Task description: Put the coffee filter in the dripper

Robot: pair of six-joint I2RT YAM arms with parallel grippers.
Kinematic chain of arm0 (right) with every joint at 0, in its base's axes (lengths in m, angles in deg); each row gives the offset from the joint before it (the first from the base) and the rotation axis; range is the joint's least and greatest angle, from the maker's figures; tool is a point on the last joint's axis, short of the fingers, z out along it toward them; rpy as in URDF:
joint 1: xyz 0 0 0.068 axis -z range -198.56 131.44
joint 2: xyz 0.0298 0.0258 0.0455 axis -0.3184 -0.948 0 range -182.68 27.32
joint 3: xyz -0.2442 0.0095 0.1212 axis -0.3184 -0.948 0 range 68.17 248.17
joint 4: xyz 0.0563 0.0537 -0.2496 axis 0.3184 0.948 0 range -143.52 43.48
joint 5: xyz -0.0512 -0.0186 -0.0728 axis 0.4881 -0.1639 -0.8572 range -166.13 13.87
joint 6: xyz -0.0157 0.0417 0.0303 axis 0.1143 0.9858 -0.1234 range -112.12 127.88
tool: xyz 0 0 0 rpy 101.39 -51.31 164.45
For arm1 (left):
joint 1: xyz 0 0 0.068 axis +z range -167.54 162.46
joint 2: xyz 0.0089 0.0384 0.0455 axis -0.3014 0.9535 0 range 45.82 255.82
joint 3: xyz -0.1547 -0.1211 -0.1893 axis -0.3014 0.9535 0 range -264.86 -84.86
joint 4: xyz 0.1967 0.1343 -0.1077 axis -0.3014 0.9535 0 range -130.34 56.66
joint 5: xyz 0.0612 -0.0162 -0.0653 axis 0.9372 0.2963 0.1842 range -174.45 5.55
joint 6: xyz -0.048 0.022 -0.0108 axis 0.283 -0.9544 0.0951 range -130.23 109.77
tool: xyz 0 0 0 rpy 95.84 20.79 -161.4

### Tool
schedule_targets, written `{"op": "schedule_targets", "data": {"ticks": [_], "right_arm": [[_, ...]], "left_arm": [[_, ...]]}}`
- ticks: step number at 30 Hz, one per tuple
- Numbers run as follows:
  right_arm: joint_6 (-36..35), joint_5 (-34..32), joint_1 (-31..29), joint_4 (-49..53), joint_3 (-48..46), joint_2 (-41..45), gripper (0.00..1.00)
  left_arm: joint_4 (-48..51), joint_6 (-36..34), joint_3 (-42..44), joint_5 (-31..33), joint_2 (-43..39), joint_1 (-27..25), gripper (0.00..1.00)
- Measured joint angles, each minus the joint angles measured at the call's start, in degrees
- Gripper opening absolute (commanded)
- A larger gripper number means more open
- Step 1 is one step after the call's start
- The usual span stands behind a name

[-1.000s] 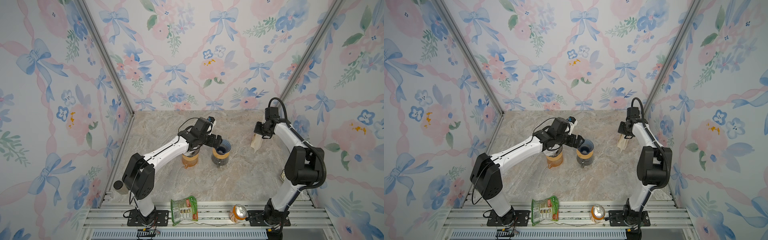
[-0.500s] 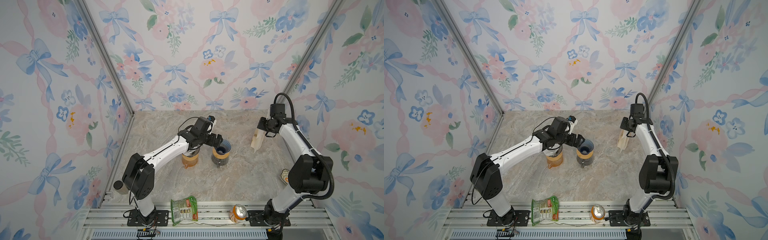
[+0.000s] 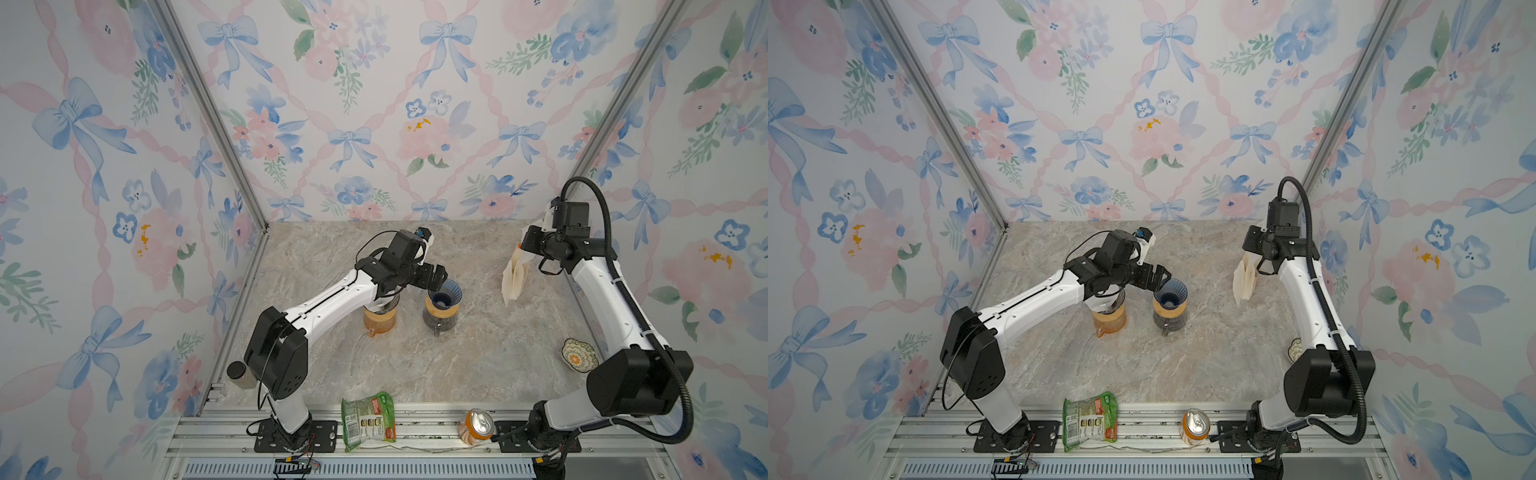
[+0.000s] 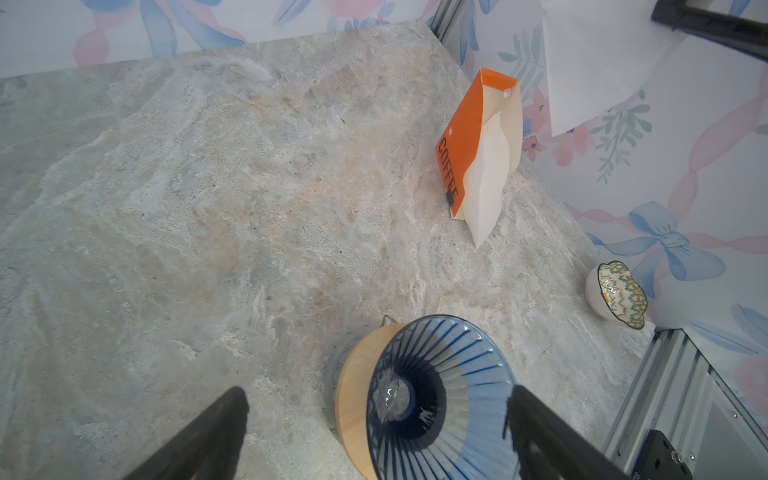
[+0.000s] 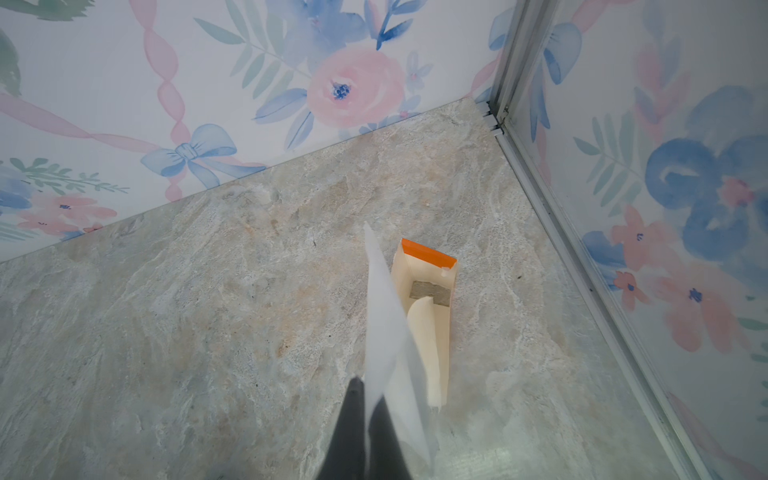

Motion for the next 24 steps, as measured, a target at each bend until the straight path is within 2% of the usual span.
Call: {"op": "schedule_targets", "data": {"ticks": [7,13,18,24], "right_arm": [[-1.7,2.7,-0.8,3.8,0.0,2.1,0.00],[-5.9,10.3,-1.0,7.6,0.0,3.1,0.00],[-12.2,16.2,-0.1,7.5,-6.9,6.3,0.00],[-21.6,22.9,4.8,6.8,-15.5,9.8,0.00]], "left_arm": [[0.0,-0.2,-0.1,0.0,0.0,0.0,0.98],[0.0,-0.2,-0.1,0.0,0.0,0.0,0.98],[0.0,-0.2,-0.1,0.0,0.0,0.0,0.98],[0.0,-0.6,0.4,0.0,0.0,0.0,0.98]]}}
